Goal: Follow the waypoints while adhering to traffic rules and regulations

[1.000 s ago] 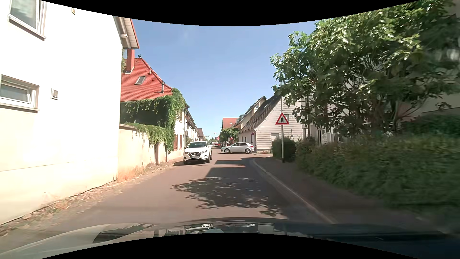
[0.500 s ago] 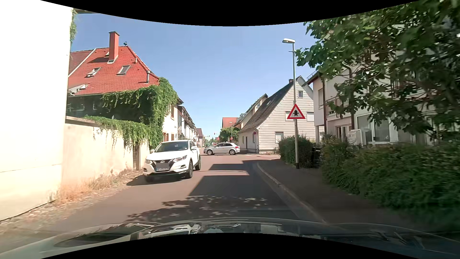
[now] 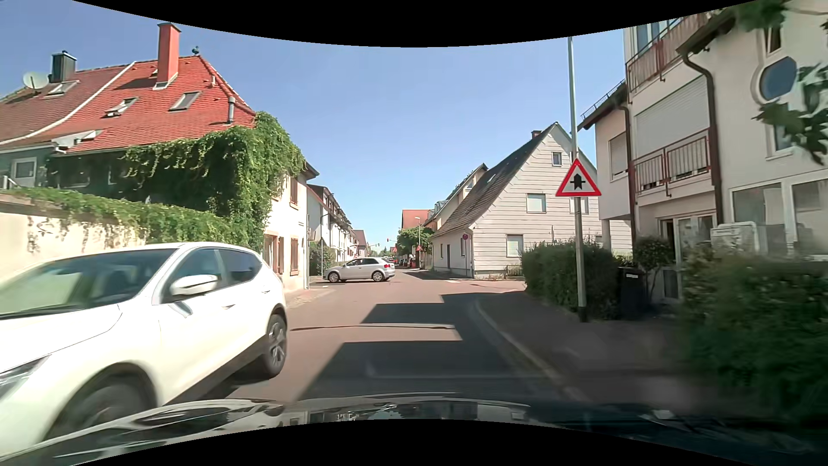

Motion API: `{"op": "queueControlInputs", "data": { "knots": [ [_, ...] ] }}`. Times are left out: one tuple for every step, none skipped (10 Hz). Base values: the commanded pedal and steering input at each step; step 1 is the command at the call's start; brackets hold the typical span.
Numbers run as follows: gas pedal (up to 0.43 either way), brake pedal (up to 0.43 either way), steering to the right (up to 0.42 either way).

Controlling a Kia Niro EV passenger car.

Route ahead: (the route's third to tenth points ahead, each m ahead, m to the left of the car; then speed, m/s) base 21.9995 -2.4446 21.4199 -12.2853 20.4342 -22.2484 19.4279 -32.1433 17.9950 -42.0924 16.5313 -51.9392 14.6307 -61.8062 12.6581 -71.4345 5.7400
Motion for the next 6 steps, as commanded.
{"op": "queueControlInputs", "data": {
  "knots": [
    [0.000,0.000,-0.025],
    [0.000,0.000,-0.025],
    [0.000,0.000,-0.025],
    [0.000,0.006,-0.025],
    [0.000,0.030,-0.025],
    [0.000,0.055,-0.025]
  ]
}}
